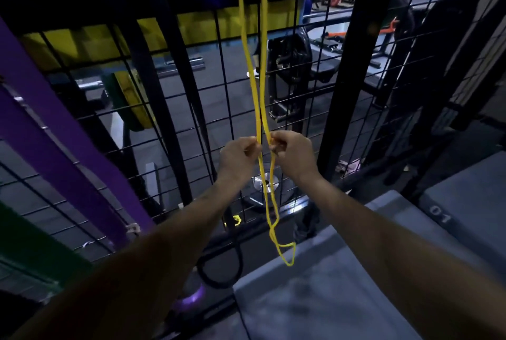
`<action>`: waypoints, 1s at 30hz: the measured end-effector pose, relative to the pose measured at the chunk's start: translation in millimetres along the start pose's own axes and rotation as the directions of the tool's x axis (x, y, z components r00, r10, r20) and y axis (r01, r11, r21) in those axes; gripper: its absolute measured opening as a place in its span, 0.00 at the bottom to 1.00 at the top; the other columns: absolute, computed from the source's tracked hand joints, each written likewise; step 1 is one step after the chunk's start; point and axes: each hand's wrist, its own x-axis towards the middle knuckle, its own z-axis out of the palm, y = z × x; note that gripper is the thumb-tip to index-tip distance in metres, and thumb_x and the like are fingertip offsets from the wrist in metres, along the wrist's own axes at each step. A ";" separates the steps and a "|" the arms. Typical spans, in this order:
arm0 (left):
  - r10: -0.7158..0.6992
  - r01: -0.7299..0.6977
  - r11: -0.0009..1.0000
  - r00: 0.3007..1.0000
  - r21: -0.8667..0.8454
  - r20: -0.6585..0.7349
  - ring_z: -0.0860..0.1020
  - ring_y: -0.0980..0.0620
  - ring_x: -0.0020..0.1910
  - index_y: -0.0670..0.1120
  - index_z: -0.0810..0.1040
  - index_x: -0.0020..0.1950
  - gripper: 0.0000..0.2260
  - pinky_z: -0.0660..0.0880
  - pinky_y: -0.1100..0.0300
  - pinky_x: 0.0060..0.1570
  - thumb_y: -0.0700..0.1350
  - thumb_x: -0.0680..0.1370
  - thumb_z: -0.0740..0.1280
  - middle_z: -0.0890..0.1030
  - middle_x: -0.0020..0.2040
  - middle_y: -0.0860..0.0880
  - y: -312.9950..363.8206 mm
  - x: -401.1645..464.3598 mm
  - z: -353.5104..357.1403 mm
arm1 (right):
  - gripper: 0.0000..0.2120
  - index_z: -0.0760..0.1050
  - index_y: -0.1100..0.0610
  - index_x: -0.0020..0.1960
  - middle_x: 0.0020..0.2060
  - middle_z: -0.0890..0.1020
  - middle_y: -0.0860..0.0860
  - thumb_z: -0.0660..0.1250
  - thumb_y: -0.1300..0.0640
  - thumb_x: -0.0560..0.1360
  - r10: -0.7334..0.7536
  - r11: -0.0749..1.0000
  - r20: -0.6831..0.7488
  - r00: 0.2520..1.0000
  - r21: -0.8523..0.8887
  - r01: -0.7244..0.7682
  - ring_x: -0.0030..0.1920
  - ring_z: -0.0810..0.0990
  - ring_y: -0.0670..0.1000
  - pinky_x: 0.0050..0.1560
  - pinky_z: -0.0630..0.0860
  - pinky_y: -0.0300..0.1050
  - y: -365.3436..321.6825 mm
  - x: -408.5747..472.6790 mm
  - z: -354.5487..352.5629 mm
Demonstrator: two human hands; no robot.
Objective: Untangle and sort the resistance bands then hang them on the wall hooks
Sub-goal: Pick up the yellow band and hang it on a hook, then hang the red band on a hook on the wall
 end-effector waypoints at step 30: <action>0.062 -0.132 0.991 0.584 0.020 0.809 0.74 0.41 0.60 0.38 0.70 0.65 0.19 0.68 0.56 0.60 0.40 0.75 0.66 0.71 0.63 0.39 26.8 -327.0 299.6 | 0.18 0.75 0.63 0.61 0.58 0.79 0.61 0.65 0.63 0.72 0.860 0.486 -0.091 0.502 -0.148 -0.861 0.60 0.76 0.60 0.59 0.69 0.47 255.8 -429.9 -111.7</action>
